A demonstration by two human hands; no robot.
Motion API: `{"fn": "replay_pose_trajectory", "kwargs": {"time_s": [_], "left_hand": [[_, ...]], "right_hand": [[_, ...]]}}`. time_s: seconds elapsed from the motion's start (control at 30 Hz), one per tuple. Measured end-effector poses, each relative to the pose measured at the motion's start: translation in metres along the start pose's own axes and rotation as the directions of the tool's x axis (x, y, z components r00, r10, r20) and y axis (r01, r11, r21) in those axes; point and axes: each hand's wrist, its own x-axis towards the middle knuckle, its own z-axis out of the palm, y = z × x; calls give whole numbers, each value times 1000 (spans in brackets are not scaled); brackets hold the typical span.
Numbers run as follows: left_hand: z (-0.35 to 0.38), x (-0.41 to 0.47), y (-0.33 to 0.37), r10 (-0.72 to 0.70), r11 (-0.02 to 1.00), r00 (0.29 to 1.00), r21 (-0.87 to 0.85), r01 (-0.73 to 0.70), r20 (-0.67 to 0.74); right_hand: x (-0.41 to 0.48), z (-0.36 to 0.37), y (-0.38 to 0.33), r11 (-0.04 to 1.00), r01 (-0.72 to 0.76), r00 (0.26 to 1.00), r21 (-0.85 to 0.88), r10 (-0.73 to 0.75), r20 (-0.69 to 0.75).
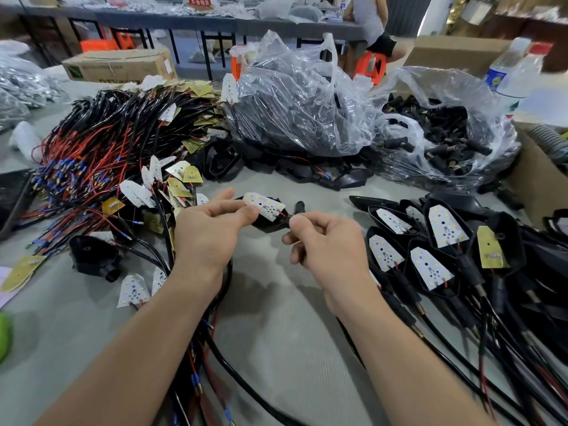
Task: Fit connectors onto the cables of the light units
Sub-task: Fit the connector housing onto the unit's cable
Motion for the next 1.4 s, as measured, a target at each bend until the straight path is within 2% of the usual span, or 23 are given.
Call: {"fn": "replay_pose_trajectory", "kwargs": {"time_s": [0.1,0.17,0.23,0.3,0.37,0.43,0.5,0.67,0.87,1.07,1.17,1.27,1.33,1.4], "left_hand": [[-2,-3,1,165,957,983,253,-142,-76],[-3,-3,0,267,927,962,284,-244,-48],[-2,-2,1,307,922,951,254,-291,-27],[-2,0,-1,294,940,956,187,-286,-16],[-3,1,-3,226,967,974,120,-224,-4],[-2,2,-6,143,983,990,118,-142,4],[-1,0,-7,119,976,993,180,-119,9],[0,0,-6,179,935,984,310,-170,0],[1,-3,-1,202,937,979,288,-196,7],[-2,-12,4,353,813,935,493,-308,1],[-1,-14,8,388,809,921,469,-355,27],[-1,-14,8,363,836,932,435,-333,16],[-1,-10,7,292,891,956,370,-264,-20],[0,-6,7,156,973,987,181,-146,-44]], "right_hand": [[0,3,1,1000,28,998,-2,-28,-61],[0,3,1,999,47,997,-16,-48,-67],[0,3,3,998,54,995,-34,-56,-77],[0,2,4,997,58,994,-52,-62,-90],[0,2,4,995,65,991,-73,-73,-115],[0,2,3,996,63,988,-63,-71,-139],[-1,2,2,998,51,986,-42,-57,-155],[-2,4,1,996,23,986,90,-8,-169],[-1,3,-2,964,-34,987,265,74,-144],[1,0,-3,967,-15,991,255,49,-127],[1,0,-3,984,26,990,179,0,-141],[2,-2,-4,988,57,989,143,-37,-141],[1,-3,-4,991,63,990,119,-47,-135],[1,-4,-6,993,61,988,100,-46,-144]]}}
